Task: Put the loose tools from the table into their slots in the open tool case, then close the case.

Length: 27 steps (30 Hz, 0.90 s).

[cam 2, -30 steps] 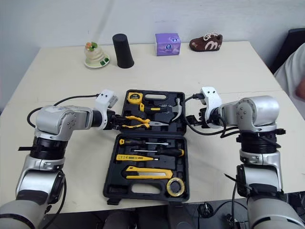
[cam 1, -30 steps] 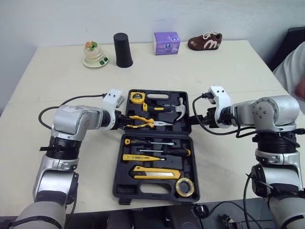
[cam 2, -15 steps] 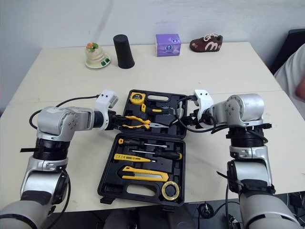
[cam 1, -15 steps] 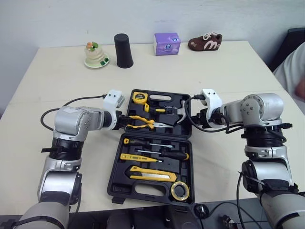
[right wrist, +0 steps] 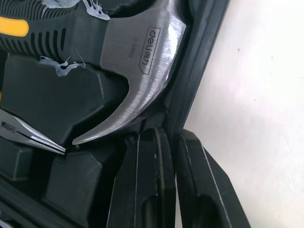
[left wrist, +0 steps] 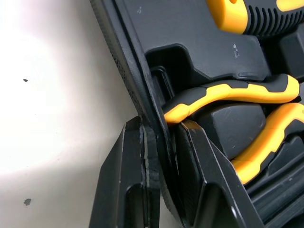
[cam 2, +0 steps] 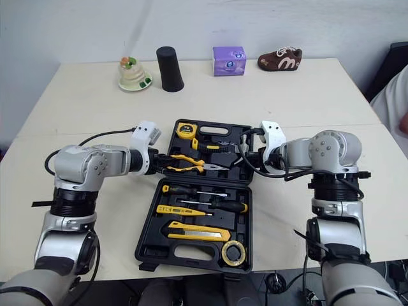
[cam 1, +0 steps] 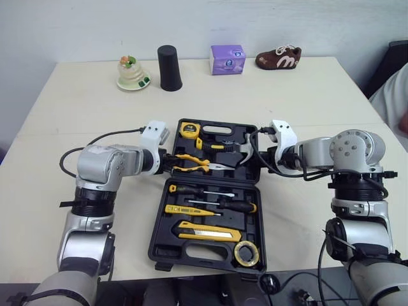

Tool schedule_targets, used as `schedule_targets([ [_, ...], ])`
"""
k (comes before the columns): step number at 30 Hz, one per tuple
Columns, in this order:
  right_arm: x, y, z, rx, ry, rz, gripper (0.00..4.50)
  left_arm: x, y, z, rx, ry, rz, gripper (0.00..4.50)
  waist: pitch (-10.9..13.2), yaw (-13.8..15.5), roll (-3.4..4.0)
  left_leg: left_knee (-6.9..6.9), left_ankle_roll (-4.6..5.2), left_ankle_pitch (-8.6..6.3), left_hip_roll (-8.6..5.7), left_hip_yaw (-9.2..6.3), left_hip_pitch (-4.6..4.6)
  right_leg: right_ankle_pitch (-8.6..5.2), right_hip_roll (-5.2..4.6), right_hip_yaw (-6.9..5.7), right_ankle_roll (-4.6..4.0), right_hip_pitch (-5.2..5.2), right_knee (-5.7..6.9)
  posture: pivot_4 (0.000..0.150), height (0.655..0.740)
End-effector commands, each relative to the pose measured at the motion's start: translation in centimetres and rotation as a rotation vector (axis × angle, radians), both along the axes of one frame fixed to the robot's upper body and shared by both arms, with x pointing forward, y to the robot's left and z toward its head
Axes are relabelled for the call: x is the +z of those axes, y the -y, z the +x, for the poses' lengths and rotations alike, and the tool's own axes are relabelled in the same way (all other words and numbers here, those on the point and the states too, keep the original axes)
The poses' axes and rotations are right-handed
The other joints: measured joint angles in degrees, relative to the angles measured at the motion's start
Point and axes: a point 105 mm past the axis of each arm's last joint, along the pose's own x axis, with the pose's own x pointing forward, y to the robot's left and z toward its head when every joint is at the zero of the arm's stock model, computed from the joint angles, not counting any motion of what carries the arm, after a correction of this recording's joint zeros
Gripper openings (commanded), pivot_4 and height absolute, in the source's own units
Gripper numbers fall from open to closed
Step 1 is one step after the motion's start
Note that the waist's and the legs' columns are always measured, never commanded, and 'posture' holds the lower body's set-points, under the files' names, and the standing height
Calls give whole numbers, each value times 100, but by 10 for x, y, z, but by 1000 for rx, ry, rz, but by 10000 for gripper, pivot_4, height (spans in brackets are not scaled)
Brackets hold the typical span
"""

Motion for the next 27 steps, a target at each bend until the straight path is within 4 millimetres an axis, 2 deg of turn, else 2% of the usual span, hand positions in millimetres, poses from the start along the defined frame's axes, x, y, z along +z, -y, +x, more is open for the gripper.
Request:
schedule_targets([
  [1,36,9,11,-51,222,9,0,44,-18,21,120,268,-84,2598,2,12,1,-1,3,2,-2,0,-3,1,-1,0,2,-3,0,1500,7400],
  [4,56,14,18,-15,437,-114,0,70,-22,28,144,455,-158,2495,8,12,10,-5,8,8,-7,0,-42,14,4,-2,13,-36,-17,1500,7400],
  [6,67,16,22,7,566,-157,0,81,-26,29,148,571,-169,2241,8,-1,10,-5,9,9,-9,1,-101,18,7,-5,19,-93,-22,1500,7400],
  [8,73,19,25,28,669,-207,0,84,-30,29,139,650,-134,1700,8,-27,10,-15,3,6,-2,12,-111,17,4,-3,17,-113,-38,1500,7400],
  [10,74,33,29,18,807,-315,0,85,-36,26,152,758,-89,47,8,-47,10,-29,-2,5,7,15,-111,11,8,-6,7,-122,-47,1500,7400],
  [13,77,55,28,2,1032,-493,0,80,-44,19,142,878,-19,47,8,-57,10,-61,-9,5,10,13,-109,1,10,-14,-10,-128,-65,1500,7400],
  [16,63,62,14,138,1233,-697,0,66,-52,9,115,968,93,47,8,-59,10,-81,-8,5,4,15,-113,1,2,-13,-10,-129,-92,1500,7400],
  [20,35,73,-6,269,1331,-861,0,44,-54,-11,14,1051,232,47,7,-59,10,-76,-2,1,0,19,-106,2,-4,-8,-9,-117,-96,1500,7400],
  [25,3,81,-26,372,1285,-858,0,20,-45,-33,-170,1085,341,47,7,-85,9,-53,-2,2,7,25,-69,3,5,2,-8,-86,-53,1500,7400],
  [27,-4,80,-33,403,1269,-833,0,17,-41,-40,-207,1073,293,47,8,-86,7,-33,-1,2,11,24,-30,3,6,0,-8,-30,-44,1500,7400],
])
